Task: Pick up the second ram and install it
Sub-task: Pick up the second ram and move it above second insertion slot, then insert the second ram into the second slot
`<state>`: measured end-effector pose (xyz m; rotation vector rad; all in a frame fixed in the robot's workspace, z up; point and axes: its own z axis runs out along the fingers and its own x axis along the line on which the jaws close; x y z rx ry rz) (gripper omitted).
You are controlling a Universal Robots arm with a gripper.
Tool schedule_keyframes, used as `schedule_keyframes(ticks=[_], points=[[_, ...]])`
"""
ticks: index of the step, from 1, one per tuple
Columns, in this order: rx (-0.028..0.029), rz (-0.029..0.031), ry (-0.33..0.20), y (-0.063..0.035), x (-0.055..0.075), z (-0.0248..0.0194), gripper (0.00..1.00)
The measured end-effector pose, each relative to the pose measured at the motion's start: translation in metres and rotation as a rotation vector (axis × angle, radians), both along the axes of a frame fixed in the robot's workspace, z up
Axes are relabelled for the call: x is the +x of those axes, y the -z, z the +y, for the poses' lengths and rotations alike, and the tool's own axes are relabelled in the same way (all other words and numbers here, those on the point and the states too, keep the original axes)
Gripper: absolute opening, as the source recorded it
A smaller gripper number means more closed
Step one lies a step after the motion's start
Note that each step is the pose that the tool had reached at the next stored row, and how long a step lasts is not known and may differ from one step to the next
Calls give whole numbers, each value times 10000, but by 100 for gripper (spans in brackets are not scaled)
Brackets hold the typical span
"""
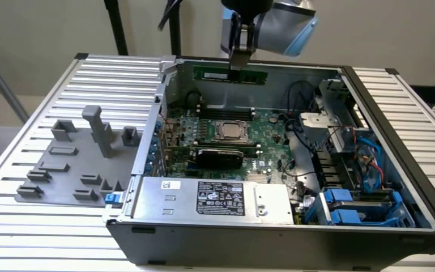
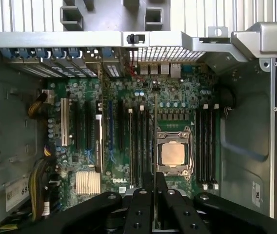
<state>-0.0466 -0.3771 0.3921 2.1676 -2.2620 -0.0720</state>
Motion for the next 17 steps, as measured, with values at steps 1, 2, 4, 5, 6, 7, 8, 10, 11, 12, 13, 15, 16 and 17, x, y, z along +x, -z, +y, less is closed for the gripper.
schedule_keyframes(ticks=[1, 2, 4, 5, 6, 7, 8, 10, 11, 12, 13, 15, 16, 17], points=[[-3, -1, 0, 15, 19, 14, 14], [-6, -2, 0, 31, 36, 27, 14], [-12, -8, 0, 61, 57, 48, 14], [-14, -14, 0, 75, 62, 56, 14], [-15, -22, 1, 89, 66, 62, 14], [-16, -35, 1, 101, 69, 67, 14], [-14, -41, 0, 107, 70, 70, 14], [-20, -41, -1, 107, 70, 69, 14], [-21, -40, -1, 106, 71, 70, 14], [-20, -41, 0, 107, 71, 70, 14], [-21, -41, 0, 107, 71, 70, 14], [-20, -41, 0, 107, 71, 70, 14], [-20, -41, 0, 107, 71, 70, 14], [-21, -41, 0, 107, 71, 70, 14]])
